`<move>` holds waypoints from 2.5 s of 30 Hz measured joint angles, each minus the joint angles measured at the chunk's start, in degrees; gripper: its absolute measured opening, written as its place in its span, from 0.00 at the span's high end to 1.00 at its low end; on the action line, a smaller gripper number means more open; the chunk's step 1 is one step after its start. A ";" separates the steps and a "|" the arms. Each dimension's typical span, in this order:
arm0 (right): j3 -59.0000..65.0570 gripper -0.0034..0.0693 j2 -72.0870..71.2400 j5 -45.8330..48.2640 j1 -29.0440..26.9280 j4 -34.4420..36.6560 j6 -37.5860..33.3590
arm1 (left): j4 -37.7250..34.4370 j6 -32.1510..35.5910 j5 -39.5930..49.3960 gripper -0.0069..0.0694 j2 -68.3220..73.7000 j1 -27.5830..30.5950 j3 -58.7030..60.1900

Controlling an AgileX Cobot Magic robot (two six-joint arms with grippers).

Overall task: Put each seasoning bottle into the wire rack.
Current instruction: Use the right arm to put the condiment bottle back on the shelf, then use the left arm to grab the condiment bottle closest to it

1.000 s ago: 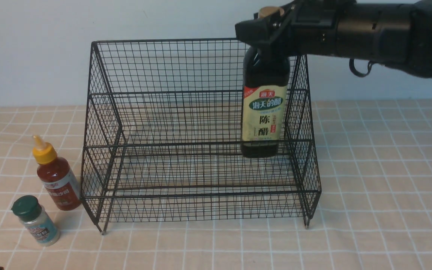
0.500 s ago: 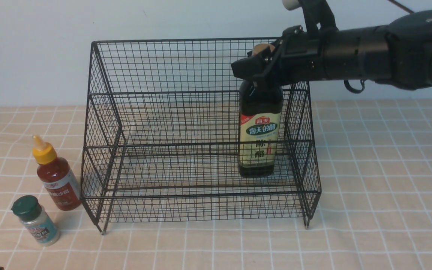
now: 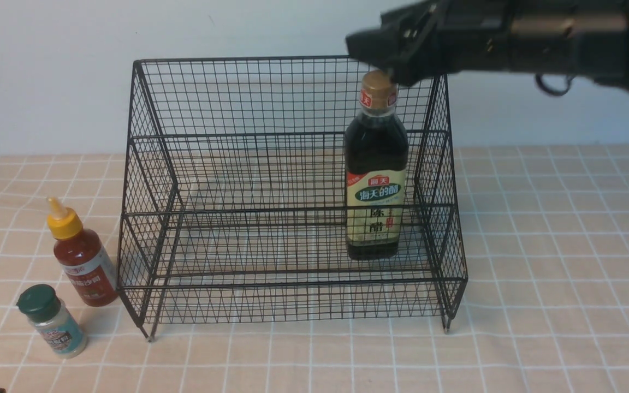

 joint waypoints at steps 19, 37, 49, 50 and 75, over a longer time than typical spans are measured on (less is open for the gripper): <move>2.00 0.97 -22.07 16.98 -5.78 -59.81 69.06 | 0.00 0.00 0.00 0.92 0.00 0.00 0.00; 44.30 0.97 -63.99 -16.23 -5.78 -58.09 74.03 | 0.00 0.00 0.00 0.92 0.00 0.00 0.00; 47.93 0.97 -70.94 -12.30 -5.78 -68.79 66.46 | 0.00 0.00 0.00 0.92 0.00 0.00 0.00; 48.25 0.97 -71.12 -12.18 -5.78 -70.19 66.25 | 0.00 0.00 0.00 0.92 0.03 0.00 0.00; 80.91 0.97 -90.60 -11.35 -20.66 -77.18 80.29 | 0.00 0.00 0.00 0.92 0.03 0.00 0.00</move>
